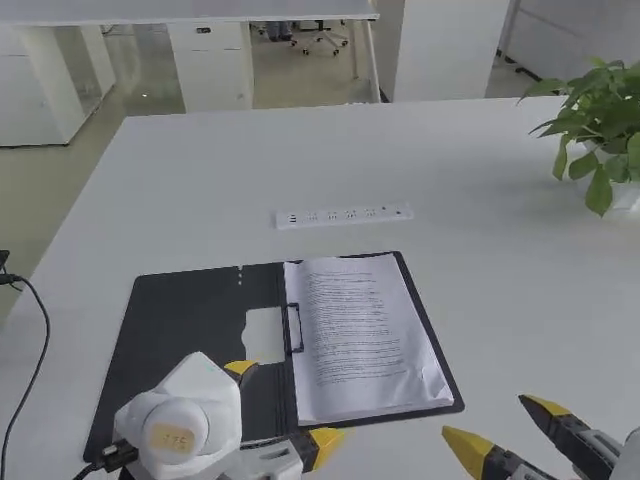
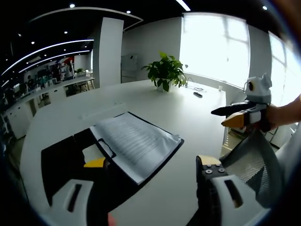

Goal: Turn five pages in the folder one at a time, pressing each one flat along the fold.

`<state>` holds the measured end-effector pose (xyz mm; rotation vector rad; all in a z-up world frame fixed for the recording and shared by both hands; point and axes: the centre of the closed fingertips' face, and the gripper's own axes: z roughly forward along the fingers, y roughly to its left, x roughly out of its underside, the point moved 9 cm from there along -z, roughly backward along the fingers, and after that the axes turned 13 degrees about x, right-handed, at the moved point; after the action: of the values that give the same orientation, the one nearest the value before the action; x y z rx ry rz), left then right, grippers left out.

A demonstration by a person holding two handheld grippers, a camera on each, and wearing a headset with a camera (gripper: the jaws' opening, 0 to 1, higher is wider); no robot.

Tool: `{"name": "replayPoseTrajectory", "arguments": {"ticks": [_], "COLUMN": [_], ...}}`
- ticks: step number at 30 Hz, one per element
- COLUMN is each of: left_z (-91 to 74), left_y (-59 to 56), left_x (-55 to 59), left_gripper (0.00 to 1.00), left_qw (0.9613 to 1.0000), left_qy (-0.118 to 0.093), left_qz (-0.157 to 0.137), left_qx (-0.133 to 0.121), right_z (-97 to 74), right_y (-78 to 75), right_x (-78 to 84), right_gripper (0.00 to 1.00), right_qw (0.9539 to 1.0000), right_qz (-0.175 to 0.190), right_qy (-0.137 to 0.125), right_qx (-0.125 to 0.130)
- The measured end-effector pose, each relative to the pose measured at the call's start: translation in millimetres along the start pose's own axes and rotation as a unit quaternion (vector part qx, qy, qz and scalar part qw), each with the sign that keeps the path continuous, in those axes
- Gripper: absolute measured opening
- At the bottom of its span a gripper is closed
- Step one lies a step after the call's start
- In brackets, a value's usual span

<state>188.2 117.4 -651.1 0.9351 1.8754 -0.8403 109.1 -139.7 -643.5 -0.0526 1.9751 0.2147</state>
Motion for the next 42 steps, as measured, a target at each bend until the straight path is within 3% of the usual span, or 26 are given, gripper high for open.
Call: {"name": "replayPoseTrajectory", "arguments": {"ticks": [10,19,32,42], "left_z": [43.3,80.7,134.0,158.9], "left_y": [-0.2,5.8,20.3,30.3], "left_x": [-5.1,-8.6,4.7,16.5], "left_gripper": [0.73,0.72,0.7,0.68], "left_qw": [0.9994,0.9995,0.9995,0.9983], "left_qy": [0.014,0.01,0.029,0.037], "left_qz": [0.018,0.003,-0.011,-0.037], "left_qx": [0.026,0.029,0.006,-0.025], "right_z": [7.6,14.2,24.1,36.0], "right_y": [-3.1,-7.0,-13.3,-14.7], "right_x": [-0.9,1.6,3.9,4.9], "right_gripper": [0.64,0.63,0.61,0.6], "right_qw": [1.0,0.9999,0.9997,0.9993], "right_qz": [-0.005,-0.006,-0.005,0.0], "right_qy": [0.006,0.014,0.024,0.037], "right_qx": [-0.004,-0.005,-0.004,-0.009]}}
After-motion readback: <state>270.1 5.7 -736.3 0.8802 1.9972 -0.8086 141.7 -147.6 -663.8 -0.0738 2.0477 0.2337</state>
